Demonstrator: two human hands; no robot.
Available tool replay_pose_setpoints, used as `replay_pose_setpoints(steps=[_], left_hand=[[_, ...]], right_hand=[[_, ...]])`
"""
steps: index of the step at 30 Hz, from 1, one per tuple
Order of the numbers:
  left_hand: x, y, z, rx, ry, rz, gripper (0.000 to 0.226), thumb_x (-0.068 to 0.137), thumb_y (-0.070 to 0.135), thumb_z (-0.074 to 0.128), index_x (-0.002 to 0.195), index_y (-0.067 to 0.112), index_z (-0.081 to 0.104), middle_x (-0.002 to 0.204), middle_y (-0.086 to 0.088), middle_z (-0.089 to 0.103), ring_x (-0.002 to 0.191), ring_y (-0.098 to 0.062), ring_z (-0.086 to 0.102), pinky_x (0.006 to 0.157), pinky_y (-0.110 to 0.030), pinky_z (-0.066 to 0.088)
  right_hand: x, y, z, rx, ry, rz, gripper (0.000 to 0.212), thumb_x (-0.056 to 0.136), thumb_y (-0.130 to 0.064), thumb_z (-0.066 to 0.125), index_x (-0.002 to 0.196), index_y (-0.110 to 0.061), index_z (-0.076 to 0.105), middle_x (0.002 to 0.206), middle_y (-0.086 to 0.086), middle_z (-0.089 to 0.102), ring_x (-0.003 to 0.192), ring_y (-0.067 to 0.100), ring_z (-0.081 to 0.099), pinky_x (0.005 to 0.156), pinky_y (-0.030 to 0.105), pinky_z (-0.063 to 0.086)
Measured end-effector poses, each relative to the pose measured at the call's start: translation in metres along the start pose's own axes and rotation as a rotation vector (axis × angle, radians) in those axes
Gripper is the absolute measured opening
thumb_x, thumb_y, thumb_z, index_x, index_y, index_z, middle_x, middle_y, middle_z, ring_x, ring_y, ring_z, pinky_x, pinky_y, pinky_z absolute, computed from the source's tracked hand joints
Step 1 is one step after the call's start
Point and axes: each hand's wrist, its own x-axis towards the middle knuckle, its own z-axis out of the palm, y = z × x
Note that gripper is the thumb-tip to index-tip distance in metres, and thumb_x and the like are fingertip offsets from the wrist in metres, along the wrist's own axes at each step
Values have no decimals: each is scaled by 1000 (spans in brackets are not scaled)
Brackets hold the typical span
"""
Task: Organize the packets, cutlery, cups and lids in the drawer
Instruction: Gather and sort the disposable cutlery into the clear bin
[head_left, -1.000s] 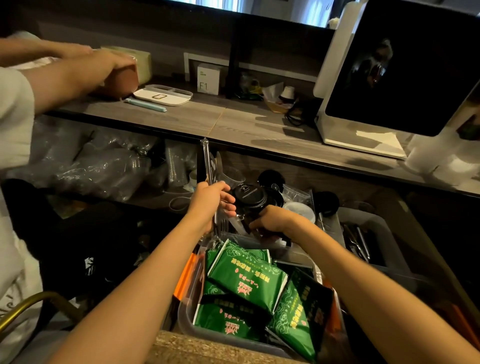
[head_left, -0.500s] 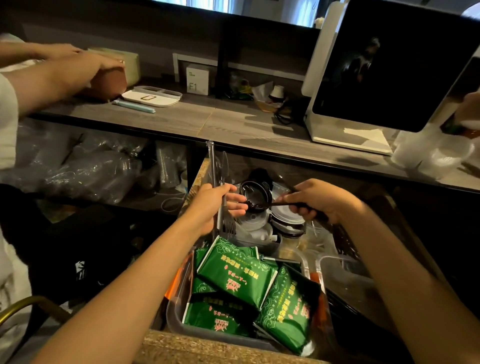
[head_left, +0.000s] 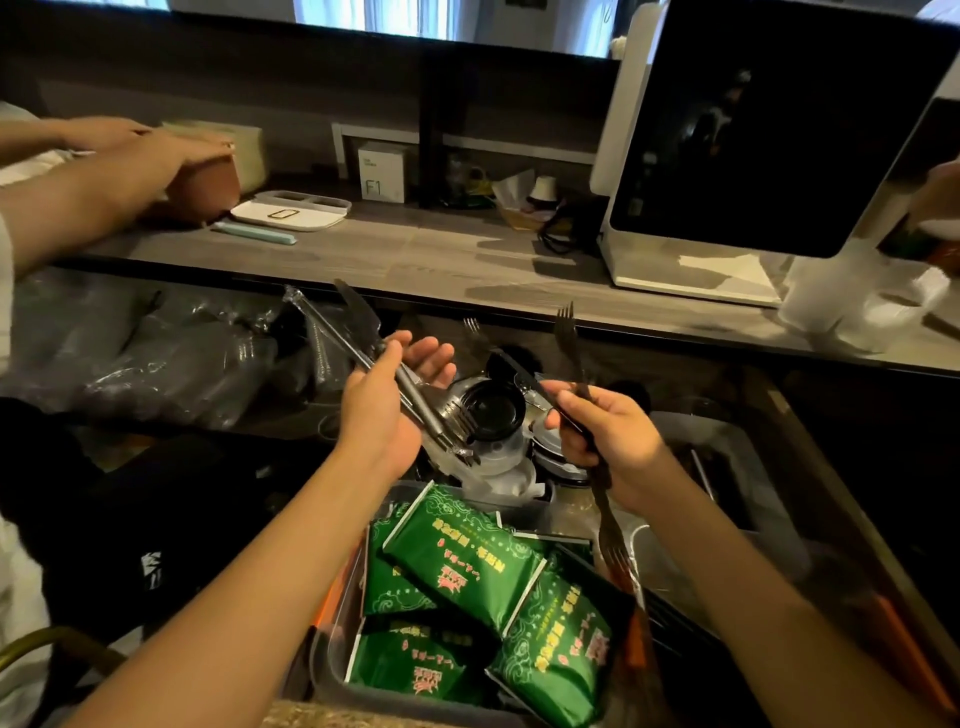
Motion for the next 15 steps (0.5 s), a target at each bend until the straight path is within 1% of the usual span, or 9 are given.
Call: replay_pose_setpoints(steps=[2, 6, 9, 11, 13, 15], left_hand=[[-3, -3, 2, 14, -33, -45, 22, 108, 17, 41, 97, 10, 60, 83, -10, 75, 79, -24, 76, 70, -37, 64], [-14, -15, 10, 58, -96, -189, 24, 109, 16, 36, 101, 9, 57, 100, -18, 76, 87, -27, 76, 70, -39, 63], [-25, -25, 17, 46, -140, -248, 27, 109, 16, 33, 109, 8, 59, 112, -17, 74, 91, -25, 75, 81, -44, 58], [-31, -29, 20, 18, -155, -250, 28, 108, 14, 34, 118, 9, 59, 111, -14, 75, 94, -25, 75, 84, -46, 57], [-35, -29, 22, -23, -147, -241, 28, 108, 14, 35, 118, 10, 60, 105, -11, 76, 92, -24, 76, 79, -42, 58], [-35, -28, 22, -73, -139, -239, 28, 109, 17, 35, 117, 11, 61, 98, -10, 77, 89, -23, 76, 75, -38, 59]], right_hand=[[-3, -6, 0, 16, -13, -28, 22, 100, -2, 44, 115, -3, 60, 67, 4, 61, 44, 7, 38, 37, 16, 26], [-12, -20, 3, 14, -69, -88, 22, 99, -1, 44, 111, -5, 63, 66, 6, 62, 43, 7, 35, 39, 17, 24], [-18, -18, 13, -127, -126, -58, 21, 98, -1, 46, 105, -5, 66, 64, 7, 63, 41, 7, 33, 37, 16, 23], [-20, -15, 18, -208, -131, -26, 19, 98, -1, 48, 104, -1, 66, 61, 6, 62, 39, 7, 33, 36, 15, 23], [-21, -14, 19, -189, -99, -9, 18, 98, -1, 50, 104, -1, 66, 61, 7, 61, 40, 7, 33, 37, 15, 23], [-20, -15, 16, -132, -29, -8, 16, 97, -1, 51, 102, -2, 67, 62, 9, 59, 41, 7, 34, 37, 16, 25]])
